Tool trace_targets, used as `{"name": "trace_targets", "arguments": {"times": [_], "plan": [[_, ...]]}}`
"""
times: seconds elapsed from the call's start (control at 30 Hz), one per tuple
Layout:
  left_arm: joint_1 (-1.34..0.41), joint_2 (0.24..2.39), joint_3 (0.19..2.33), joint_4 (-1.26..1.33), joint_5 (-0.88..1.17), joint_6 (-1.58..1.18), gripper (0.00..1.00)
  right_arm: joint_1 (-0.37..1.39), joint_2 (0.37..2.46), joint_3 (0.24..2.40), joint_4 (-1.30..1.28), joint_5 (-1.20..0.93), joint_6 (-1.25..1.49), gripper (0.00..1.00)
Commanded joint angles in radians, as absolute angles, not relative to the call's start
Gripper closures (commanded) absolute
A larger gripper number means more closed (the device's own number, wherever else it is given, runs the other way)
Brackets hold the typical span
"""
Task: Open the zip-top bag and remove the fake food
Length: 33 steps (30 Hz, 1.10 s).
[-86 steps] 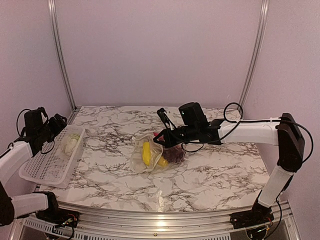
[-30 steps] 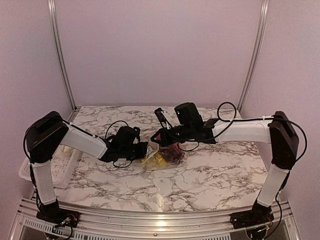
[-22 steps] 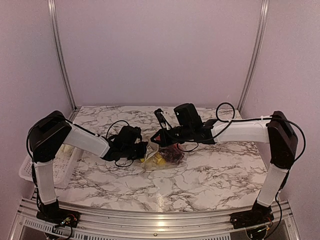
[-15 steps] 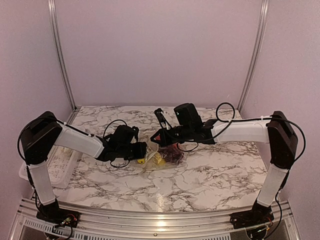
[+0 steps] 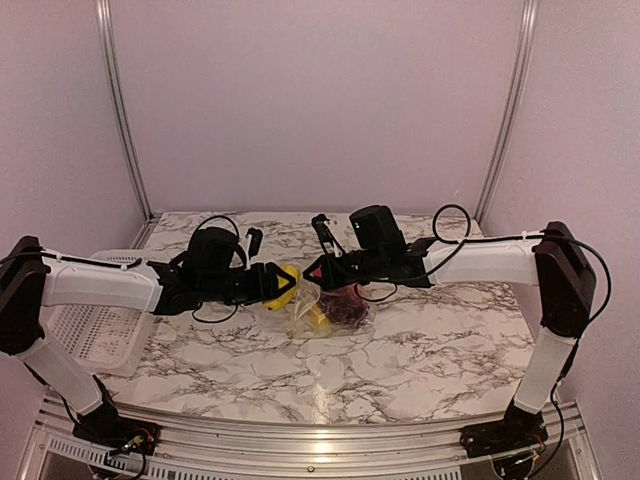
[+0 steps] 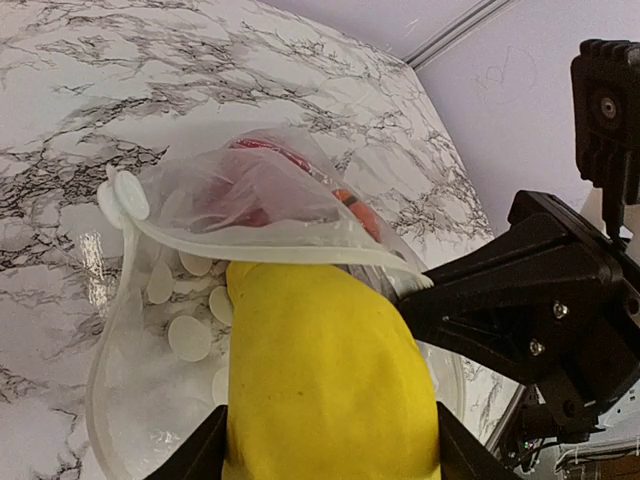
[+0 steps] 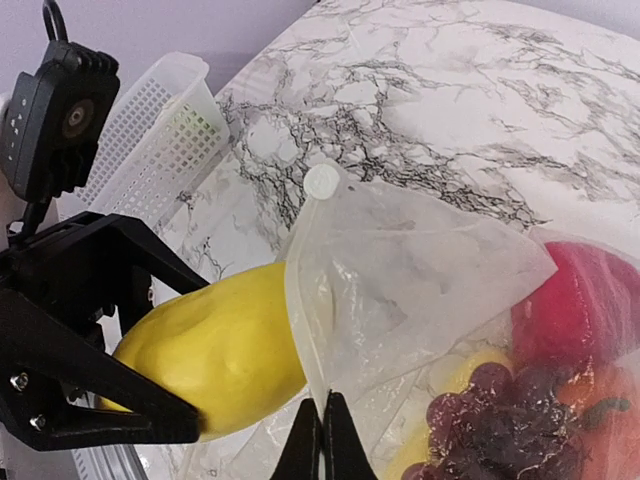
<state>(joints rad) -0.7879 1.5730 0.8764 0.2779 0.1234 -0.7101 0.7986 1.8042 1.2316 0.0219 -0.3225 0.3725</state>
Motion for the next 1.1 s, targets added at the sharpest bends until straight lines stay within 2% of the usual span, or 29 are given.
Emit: {"name": "trace_targets", "arguments": {"times": [0.0, 0.2, 0.47, 0.73, 1.07], "plan": [[-0.755, 1.438, 0.806, 0.234, 0.179, -0.709, 0.5, 0.786, 1.793, 1.224, 0.029, -0.299, 0.369, 1.0], [-0.568, 1.212, 0.692, 0.153, 0.155, -0.732, 0.52, 0.783, 1.784, 1.208, 0.035, -0.309, 0.364, 1.0], [-0.189, 1.013, 0.621, -0.043, 0.136, -0.711, 0.51, 0.782, 1.781, 1.2, 0.038, -0.317, 0.36, 1.0], [0.154, 1.003, 0.58, -0.105, 0.142, -0.677, 0.47, 0.783, 1.786, 1.2, 0.043, -0.328, 0.358, 1.0], [0.241, 1.108, 0.59, -0.115, -0.059, -0.53, 0.41, 0.783, 1.798, 1.211, 0.043, -0.339, 0.354, 1.0]]}}
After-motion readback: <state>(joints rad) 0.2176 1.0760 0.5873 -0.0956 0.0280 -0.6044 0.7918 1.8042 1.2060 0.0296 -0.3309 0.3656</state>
